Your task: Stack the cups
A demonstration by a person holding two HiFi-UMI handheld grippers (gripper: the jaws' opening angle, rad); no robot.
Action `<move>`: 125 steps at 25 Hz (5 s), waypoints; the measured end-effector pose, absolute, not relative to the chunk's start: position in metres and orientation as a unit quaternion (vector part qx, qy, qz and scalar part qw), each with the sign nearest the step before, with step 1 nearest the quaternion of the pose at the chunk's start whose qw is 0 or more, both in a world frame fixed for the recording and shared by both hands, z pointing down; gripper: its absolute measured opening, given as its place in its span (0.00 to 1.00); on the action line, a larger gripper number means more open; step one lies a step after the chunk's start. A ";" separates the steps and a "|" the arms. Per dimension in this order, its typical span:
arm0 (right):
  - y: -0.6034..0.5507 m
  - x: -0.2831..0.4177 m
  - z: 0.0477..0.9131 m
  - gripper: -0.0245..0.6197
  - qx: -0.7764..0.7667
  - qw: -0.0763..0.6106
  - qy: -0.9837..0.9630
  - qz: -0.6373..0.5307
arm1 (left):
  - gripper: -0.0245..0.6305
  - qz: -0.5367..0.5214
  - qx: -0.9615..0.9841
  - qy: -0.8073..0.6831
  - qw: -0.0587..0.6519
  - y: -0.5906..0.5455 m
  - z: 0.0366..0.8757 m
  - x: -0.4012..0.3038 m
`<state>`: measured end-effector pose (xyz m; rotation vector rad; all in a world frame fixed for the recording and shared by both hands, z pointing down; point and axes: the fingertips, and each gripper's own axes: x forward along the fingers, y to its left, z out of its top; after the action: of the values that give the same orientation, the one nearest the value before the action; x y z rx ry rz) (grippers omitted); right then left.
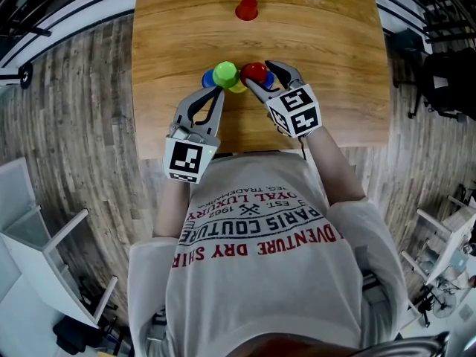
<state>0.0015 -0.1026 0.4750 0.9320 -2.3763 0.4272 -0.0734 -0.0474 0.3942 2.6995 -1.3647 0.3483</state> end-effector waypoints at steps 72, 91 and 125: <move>-0.295 0.008 0.494 0.42 0.353 0.275 -0.886 0.120 | 0.06 0.146 0.826 -0.541 0.058 -0.151 0.405 -0.116; -0.167 0.011 0.401 0.42 0.335 0.254 -0.900 0.115 | 0.06 0.123 0.855 -0.504 0.013 -0.106 0.367 -0.099; -0.106 -0.040 0.418 0.49 0.271 0.301 -0.906 0.123 | 0.06 0.114 0.850 -0.513 0.028 -0.077 0.375 -0.138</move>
<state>-0.0401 -0.1057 0.4182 0.7194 -2.4044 0.3251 -0.1381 -0.0774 0.3751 2.6233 -1.5843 0.3518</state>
